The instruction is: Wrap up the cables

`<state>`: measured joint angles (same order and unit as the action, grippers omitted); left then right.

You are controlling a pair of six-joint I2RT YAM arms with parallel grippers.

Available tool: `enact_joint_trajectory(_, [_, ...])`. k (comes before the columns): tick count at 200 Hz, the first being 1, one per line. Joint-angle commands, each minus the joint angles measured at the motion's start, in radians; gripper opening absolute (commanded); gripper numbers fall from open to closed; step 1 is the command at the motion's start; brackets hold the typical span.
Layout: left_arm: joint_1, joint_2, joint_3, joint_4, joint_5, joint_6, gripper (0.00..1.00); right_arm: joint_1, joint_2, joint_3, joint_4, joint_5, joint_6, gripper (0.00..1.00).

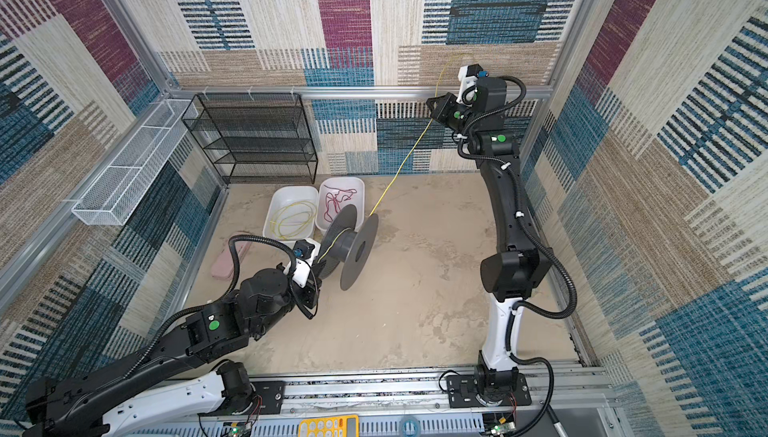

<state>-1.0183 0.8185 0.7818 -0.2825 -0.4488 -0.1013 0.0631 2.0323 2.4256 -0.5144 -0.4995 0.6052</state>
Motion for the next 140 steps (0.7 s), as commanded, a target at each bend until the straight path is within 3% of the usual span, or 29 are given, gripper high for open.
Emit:
enact_joint_trajectory(1, [-0.004,-0.044,0.0,-0.239,0.077,0.03,0.0,-0.035,0.003,-0.014,0.184,0.145,-0.001,0.0])
enact_joint_trajectory(37, [-0.002,-0.147,-0.002,-0.248,0.113,0.053,0.0,-0.049,-0.018,-0.105,0.233,0.115,0.018,0.0])
enact_joint_trajectory(140, [0.001,-0.225,0.045,-0.272,0.153,0.058,0.0,-0.067,-0.056,-0.326,0.339,0.088,0.06,0.0])
